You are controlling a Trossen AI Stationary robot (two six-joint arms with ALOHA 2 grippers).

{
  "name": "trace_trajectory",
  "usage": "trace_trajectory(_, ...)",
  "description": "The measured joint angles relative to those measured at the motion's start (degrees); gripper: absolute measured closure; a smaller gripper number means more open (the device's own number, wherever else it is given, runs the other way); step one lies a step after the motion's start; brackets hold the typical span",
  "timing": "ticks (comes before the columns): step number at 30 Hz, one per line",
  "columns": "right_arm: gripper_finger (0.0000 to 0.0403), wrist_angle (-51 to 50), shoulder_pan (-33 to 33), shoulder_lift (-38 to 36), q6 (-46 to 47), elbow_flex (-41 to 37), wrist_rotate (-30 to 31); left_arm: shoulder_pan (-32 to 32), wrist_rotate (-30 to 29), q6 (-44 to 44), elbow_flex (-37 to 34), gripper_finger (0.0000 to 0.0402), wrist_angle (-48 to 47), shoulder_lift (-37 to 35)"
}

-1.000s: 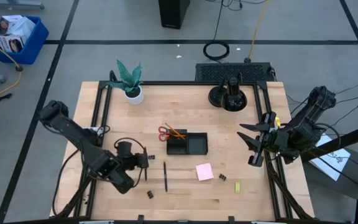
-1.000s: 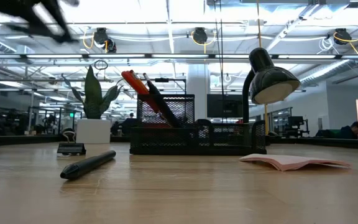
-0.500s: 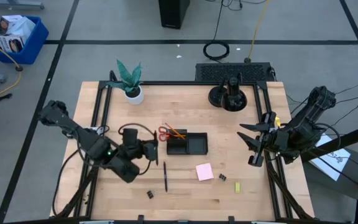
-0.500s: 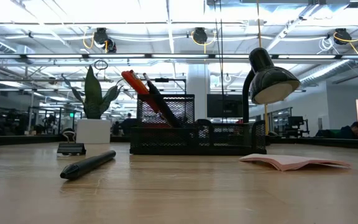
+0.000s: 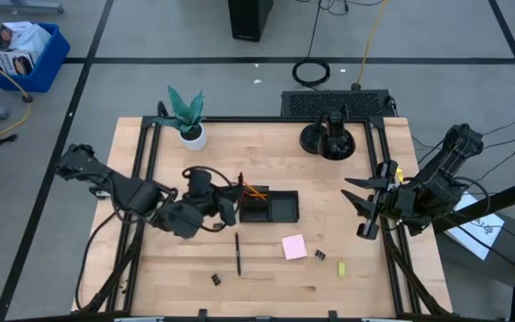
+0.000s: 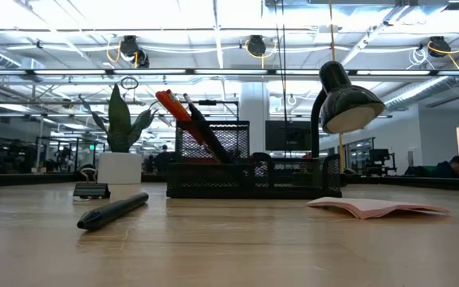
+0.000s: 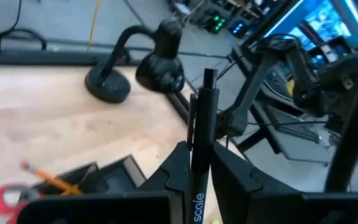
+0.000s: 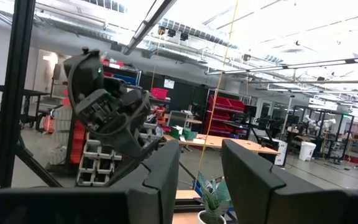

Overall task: Pick and place office supplies into organizer
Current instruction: Put the left black pen into the desk organizer

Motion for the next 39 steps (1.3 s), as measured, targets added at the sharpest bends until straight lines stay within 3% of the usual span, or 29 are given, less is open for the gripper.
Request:
trace_trajectory(12, 0.0287, 0.24, 0.0, 0.0, 0.0, 0.0, 0.02, 3.21, 0.03, 14.69, 0.0, 0.035, 3.39, 0.0)
trace_trajectory(23, 0.0287, 0.24, 0.0, 0.0, 0.0, 0.0, 0.0, 5.89, 0.02, 35.41, 0.0, 0.035, 13.12, 0.0)
trace_trajectory(39, 0.0287, 0.24, 0.0, 0.0, 0.0, 0.0, 0.0, 7.72, 0.02, 45.71, 0.0, 0.035, 23.15, -0.01)
